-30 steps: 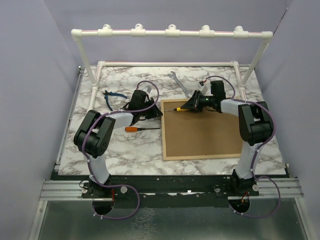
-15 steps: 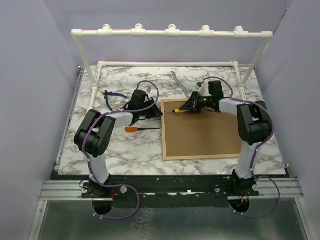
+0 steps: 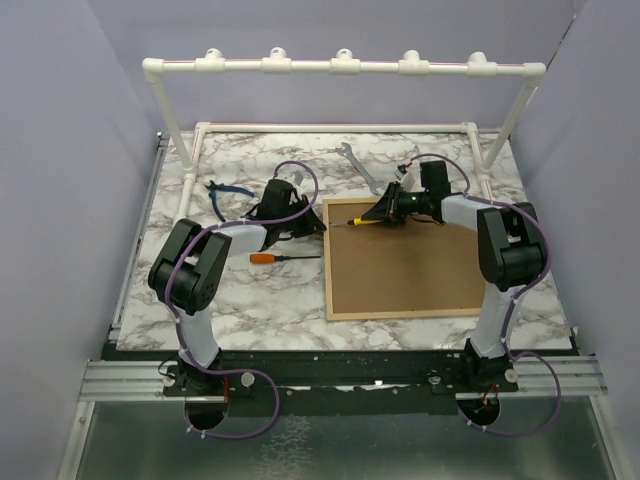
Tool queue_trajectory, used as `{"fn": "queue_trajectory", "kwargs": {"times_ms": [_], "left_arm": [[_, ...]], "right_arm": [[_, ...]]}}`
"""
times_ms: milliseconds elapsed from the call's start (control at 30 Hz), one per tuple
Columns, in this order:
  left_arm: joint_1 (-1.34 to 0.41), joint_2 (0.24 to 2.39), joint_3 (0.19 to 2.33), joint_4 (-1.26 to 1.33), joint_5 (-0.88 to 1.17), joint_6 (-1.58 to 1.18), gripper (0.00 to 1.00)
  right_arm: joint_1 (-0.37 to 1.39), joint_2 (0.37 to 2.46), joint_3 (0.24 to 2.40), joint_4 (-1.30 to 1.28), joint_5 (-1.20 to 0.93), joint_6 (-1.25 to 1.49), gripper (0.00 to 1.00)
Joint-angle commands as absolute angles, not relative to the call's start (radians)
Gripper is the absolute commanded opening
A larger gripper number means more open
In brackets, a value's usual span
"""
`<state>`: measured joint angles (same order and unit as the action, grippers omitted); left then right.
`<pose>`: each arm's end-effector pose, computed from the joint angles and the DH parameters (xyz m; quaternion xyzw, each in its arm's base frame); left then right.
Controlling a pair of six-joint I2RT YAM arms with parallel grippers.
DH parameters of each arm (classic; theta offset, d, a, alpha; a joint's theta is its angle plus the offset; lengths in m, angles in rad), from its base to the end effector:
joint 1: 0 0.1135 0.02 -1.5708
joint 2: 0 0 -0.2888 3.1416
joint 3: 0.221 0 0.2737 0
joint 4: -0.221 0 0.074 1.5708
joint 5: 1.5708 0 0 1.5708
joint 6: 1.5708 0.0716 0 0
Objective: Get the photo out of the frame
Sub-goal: Release the photo frame item from the photo frame.
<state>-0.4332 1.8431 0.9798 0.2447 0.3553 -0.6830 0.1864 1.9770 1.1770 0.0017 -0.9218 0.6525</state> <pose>0.3815 -0.2039 0.1459 -0.0286 0.8781 -0.3721 0.2995 0.4268 0.1385 0.1450 0.0286 0.8459 0.5137 0.1404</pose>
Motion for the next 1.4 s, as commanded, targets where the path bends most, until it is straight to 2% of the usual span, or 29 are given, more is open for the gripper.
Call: {"fn": "queue_trajectory", "kwargs": {"times_ms": [0,200,500,700,833,1000,1367], "left_arm": [[-0.433,1.837,0.999,0.233,0.366,-0.664,0.12],[-0.433,1.836,1.002,0.229,0.368,-0.666,0.13],[-0.433,1.829,1.019,0.228,0.368,-0.667,0.24],[-0.431,1.842,1.031,0.232,0.365,-0.666,0.26],[-0.431,1.861,1.044,0.232,0.371,-0.670,0.22],[-0.431,1.878,1.052,0.235,0.383,-0.675,0.13],[-0.432,1.890,1.057,0.235,0.393,-0.678,0.11]], "right_arm": [[0.166,1.958,1.188,-0.064,-0.893,0.613,0.01],[0.166,1.975,1.191,-0.043,-0.898,0.627,0.01],[0.167,2.001,1.207,-0.043,-0.894,0.625,0.00],[0.167,2.001,1.223,-0.041,-0.890,0.633,0.01],[0.171,2.011,1.229,-0.051,-0.893,0.628,0.00],[0.184,2.030,1.233,-0.058,-0.896,0.623,0.01],[0.193,2.049,1.246,-0.068,-0.904,0.618,0.01]]}}
